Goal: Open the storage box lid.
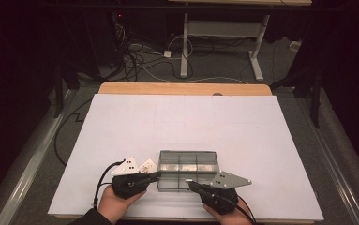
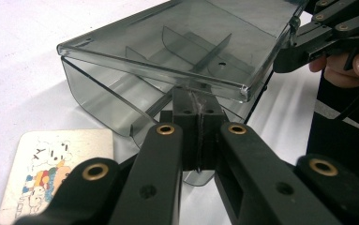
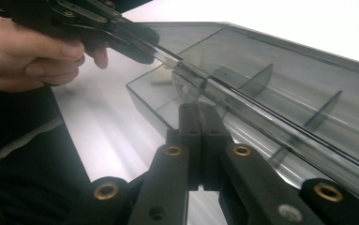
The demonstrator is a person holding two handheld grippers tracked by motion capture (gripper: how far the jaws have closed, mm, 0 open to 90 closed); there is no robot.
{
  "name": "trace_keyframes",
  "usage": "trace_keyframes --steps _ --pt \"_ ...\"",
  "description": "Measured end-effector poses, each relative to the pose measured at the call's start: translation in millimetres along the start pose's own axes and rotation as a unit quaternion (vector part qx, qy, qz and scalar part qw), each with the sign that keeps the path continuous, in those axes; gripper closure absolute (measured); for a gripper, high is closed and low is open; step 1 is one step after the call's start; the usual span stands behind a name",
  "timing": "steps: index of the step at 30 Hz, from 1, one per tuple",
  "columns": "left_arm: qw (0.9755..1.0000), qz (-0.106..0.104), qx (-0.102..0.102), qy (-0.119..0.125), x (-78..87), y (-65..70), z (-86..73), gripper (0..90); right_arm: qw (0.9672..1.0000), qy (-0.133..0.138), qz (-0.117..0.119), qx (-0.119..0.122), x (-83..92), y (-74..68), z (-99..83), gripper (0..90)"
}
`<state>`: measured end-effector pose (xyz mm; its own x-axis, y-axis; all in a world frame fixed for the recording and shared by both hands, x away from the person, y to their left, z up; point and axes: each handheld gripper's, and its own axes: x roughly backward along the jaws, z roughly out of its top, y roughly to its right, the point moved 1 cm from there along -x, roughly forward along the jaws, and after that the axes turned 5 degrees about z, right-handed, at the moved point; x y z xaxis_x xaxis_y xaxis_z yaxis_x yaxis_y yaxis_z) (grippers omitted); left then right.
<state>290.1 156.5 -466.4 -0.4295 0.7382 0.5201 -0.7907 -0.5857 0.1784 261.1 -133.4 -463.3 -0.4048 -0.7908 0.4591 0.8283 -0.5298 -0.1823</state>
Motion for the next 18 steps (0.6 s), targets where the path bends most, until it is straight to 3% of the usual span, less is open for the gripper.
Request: trace_keyframes --steps 18 --pt "0.9999 0.003 -0.007 0.011 0.1 -5.7 4.9 87.6 0.9991 0.000 -0.041 -0.012 21.2 16.7 -9.8 90.0"
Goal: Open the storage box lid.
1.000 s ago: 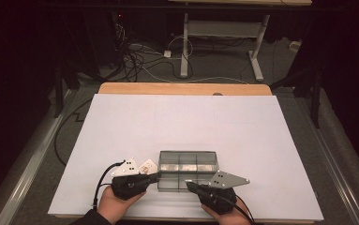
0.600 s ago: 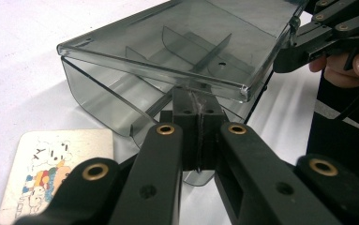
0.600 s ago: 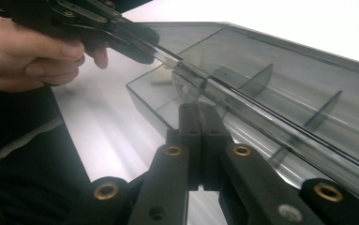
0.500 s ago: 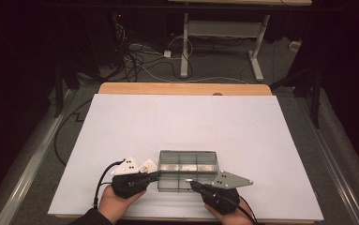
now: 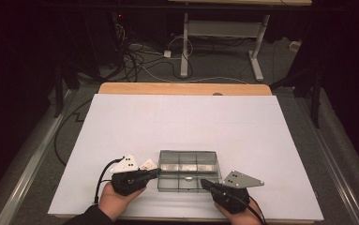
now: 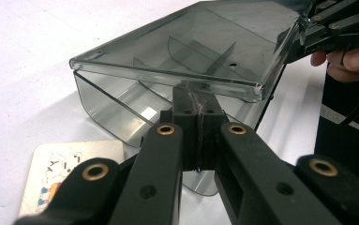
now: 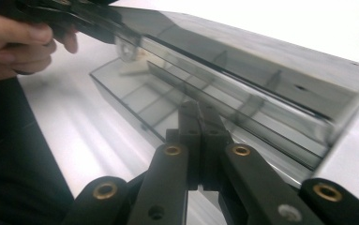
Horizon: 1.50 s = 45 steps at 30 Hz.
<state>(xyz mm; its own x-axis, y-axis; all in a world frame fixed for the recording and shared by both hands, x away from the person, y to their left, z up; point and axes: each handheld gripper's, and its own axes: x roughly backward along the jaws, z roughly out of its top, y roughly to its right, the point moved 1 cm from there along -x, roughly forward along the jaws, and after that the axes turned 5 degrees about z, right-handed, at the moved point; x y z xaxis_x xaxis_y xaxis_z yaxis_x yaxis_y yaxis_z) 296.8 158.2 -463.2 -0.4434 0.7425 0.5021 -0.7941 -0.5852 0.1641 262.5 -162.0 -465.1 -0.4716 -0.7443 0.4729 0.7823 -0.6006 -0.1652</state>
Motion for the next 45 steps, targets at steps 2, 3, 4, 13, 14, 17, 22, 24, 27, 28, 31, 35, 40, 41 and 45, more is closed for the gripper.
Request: trace_keyframes --steps 2,3,4,13,14,17,22,24,27,28,31,35,40,41,45 --pt "1.0000 0.001 0.000 0.000 -0.5 -0.8 0.4 87.6 1.0000 0.001 -0.004 -0.002 3.4 3.2 -1.7 90.0" --pt "1.0000 0.001 -0.002 -0.001 -0.7 -1.5 0.6 87.6 1.0000 0.001 -0.006 -0.003 4.9 4.5 -2.2 90.0" --pt "1.0000 0.001 -0.002 -0.001 -1.2 -1.9 0.8 87.6 1.0000 0.002 -0.009 -0.004 6.6 5.6 -2.7 90.0" --pt "1.0000 0.002 0.000 0.000 -3.1 -4.9 2.2 87.6 0.9995 0.008 -0.029 -0.008 19.1 15.5 -6.2 90.0" --pt "1.0000 0.002 0.000 0.000 -3.3 -5.1 2.3 87.6 0.9994 0.009 -0.031 -0.008 20.3 16.5 -6.6 90.0" --pt "1.0000 0.002 0.000 0.000 -3.7 -5.6 2.5 87.6 0.9992 0.011 -0.036 -0.010 23.5 19.5 -7.2 90.0" --pt "1.0000 0.002 0.000 0.001 -4.3 -6.5 3.1 87.6 0.9989 0.014 -0.044 -0.010 28.5 24.7 -8.6 90.0" --pt "1.0000 0.002 0.000 0.001 -4.5 -6.7 3.4 87.6 0.9987 0.015 -0.048 -0.011 30.4 26.8 -9.3 90.0" --pt "1.0000 0.001 0.001 0.003 -5.3 -7.0 3.8 87.6 0.9983 0.017 -0.054 -0.014 33.3 29.9 -10.2 90.0" --pt "1.0000 0.001 0.000 0.003 -5.5 -7.0 3.9 87.6 0.9982 0.017 -0.056 -0.014 34.2 31.0 -10.6 90.0" --pt "1.0000 0.001 0.000 0.002 -5.9 -7.1 4.0 87.6 0.9979 0.017 -0.061 -0.015 36.3 34.0 -11.4 90.0" --pt "1.0000 0.002 0.000 0.003 -5.9 -6.9 4.0 87.6 0.9974 0.016 -0.068 -0.019 38.7 38.1 -12.4 90.0" --pt "1.0000 0.003 0.002 0.005 -7.1 -6.7 4.0 87.6 0.9965 0.012 -0.081 -0.015 39.8 44.3 -13.6 90.0" --pt "1.0000 0.003 0.003 0.006 -7.5 -6.7 4.1 87.6 0.9963 0.011 -0.084 -0.015 39.8 45.6 -13.9 90.0" --pt "0.9999 0.003 0.004 0.009 -9.3 -5.5 5.1 87.6 0.9957 0.010 -0.090 -0.017 39.5 52.4 -13.9 90.0"
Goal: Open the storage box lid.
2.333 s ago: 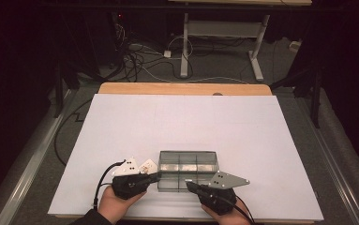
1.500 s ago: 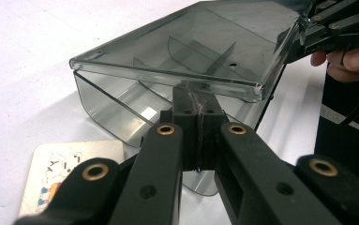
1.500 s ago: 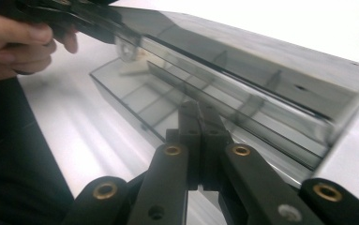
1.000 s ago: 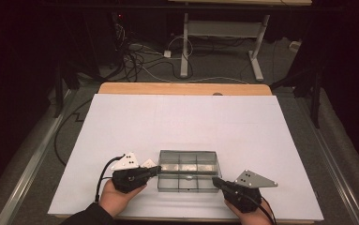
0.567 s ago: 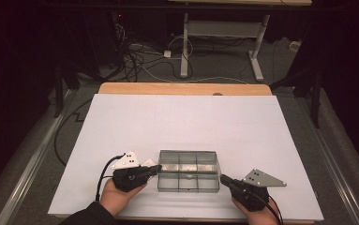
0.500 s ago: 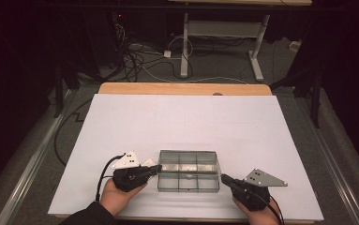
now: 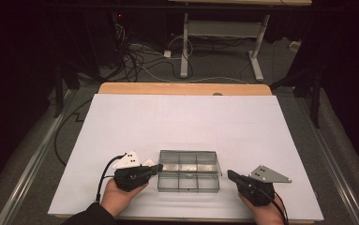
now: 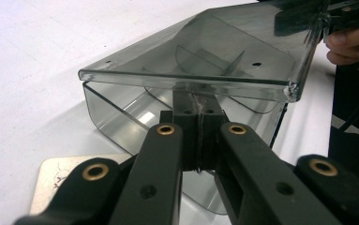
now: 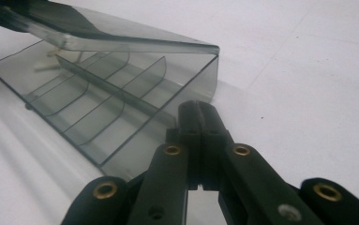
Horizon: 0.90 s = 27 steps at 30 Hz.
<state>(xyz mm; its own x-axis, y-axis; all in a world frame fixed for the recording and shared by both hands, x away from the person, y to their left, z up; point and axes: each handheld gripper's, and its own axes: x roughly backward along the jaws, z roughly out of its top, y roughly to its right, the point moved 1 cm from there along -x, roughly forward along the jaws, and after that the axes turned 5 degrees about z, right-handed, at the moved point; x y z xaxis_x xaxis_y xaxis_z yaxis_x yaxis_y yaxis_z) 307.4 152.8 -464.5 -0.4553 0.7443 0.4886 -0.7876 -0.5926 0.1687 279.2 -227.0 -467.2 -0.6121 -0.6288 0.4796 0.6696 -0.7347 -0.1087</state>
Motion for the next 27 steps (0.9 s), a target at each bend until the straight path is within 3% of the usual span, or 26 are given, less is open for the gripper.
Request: trace_keyframes --steps 13,27 --pt "0.9999 0.007 -0.003 0.007 -9.2 -2.9 6.9 87.6 0.9999 0.003 -0.010 -0.009 -13.3 18.4 7.1 90.0" --pt "0.9998 0.015 -0.004 0.014 -18.6 -13.4 14.0 87.6 0.9996 0.003 -0.019 -0.021 -40.2 40.9 15.1 90.0"
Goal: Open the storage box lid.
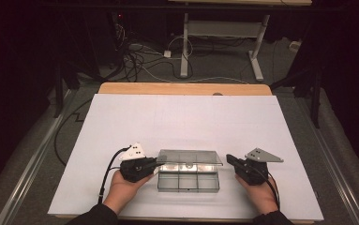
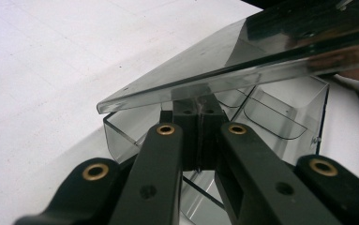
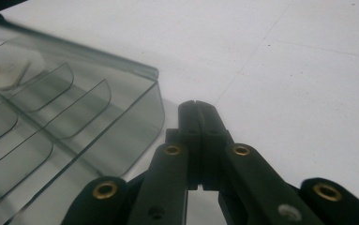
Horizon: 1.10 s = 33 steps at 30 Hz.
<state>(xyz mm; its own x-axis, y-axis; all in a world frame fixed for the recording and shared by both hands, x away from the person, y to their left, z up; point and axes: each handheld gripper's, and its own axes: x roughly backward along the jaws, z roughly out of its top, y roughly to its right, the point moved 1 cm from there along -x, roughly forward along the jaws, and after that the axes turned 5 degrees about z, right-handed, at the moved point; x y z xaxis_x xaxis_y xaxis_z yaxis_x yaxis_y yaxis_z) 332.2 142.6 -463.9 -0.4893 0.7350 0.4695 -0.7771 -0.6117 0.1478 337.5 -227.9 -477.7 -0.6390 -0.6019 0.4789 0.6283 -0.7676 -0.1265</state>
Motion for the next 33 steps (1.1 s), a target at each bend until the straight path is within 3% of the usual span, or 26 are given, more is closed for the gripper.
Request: trace_keyframes --steps 14,22,33 --pt "1.0000 0.003 -0.002 0.006 -12.7 -11.2 7.1 87.6 0.9999 0.006 -0.012 0.005 -35.3 11.4 21.5 90.0" --pt "0.9999 0.006 -0.002 0.009 -14.7 -14.3 10.8 87.6 0.9997 0.022 -0.004 0.000 -37.9 8.8 34.2 90.0" --pt "0.9999 0.008 -0.006 0.010 -16.6 -17.3 13.2 87.6 0.9987 0.049 0.000 0.012 -35.4 1.2 48.3 90.0"
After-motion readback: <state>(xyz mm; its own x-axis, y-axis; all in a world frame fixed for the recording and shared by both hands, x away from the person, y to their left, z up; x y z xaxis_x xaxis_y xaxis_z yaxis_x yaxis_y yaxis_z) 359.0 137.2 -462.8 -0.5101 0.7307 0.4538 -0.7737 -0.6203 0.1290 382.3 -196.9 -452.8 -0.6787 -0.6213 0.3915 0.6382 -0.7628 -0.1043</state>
